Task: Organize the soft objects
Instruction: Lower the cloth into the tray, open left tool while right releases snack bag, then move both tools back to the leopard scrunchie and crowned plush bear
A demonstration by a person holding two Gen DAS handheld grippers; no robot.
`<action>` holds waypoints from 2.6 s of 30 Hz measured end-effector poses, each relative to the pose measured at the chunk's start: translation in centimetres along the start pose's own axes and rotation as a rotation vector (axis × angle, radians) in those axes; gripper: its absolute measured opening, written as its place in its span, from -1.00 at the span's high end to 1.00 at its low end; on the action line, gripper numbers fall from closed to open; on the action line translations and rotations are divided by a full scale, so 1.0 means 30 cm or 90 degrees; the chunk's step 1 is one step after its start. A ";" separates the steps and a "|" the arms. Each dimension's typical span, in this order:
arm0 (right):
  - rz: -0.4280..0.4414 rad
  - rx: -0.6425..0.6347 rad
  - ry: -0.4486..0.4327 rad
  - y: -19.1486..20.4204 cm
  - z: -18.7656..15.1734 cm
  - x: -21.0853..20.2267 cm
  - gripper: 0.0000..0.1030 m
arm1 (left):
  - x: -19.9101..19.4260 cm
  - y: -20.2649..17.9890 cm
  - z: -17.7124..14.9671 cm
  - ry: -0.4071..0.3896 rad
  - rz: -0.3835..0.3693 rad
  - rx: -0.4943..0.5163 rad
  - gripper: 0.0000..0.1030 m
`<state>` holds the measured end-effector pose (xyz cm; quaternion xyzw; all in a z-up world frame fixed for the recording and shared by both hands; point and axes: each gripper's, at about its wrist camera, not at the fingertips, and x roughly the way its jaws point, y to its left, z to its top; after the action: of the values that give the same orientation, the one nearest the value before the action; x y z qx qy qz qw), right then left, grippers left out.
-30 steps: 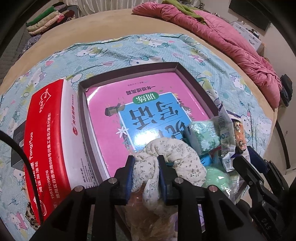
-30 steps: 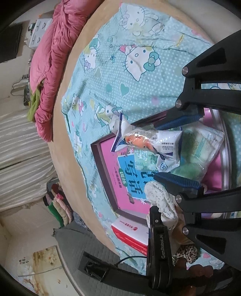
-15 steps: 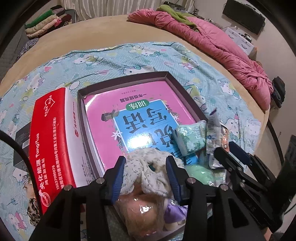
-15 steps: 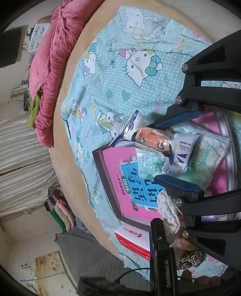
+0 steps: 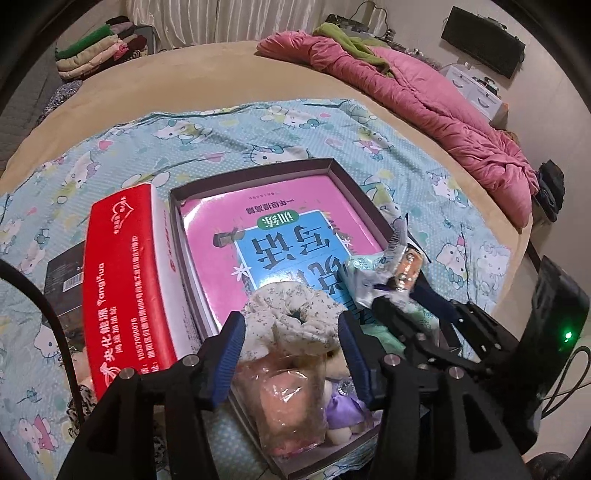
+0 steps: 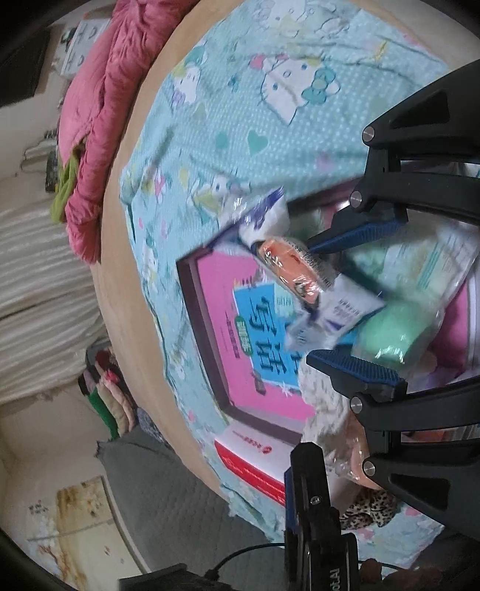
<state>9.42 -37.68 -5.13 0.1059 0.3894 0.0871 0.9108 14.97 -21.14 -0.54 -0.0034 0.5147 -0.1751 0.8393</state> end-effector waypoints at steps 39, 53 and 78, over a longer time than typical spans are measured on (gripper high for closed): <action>-0.062 0.051 -0.088 0.028 0.027 -0.201 -0.51 | -0.162 0.036 -0.070 -0.047 0.020 0.011 -0.28; -0.095 0.070 -0.120 0.059 0.043 -0.305 -0.60 | -0.236 0.057 -0.134 -0.062 0.035 0.017 -0.40; -0.052 -0.018 -0.107 0.340 0.057 -0.394 -0.62 | -0.396 0.274 -0.251 -0.088 0.061 -0.043 -0.41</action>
<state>1.82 -30.92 6.86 0.0843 0.3140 0.0457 0.9446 6.00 -8.59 4.64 -0.0190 0.4606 -0.1170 0.8797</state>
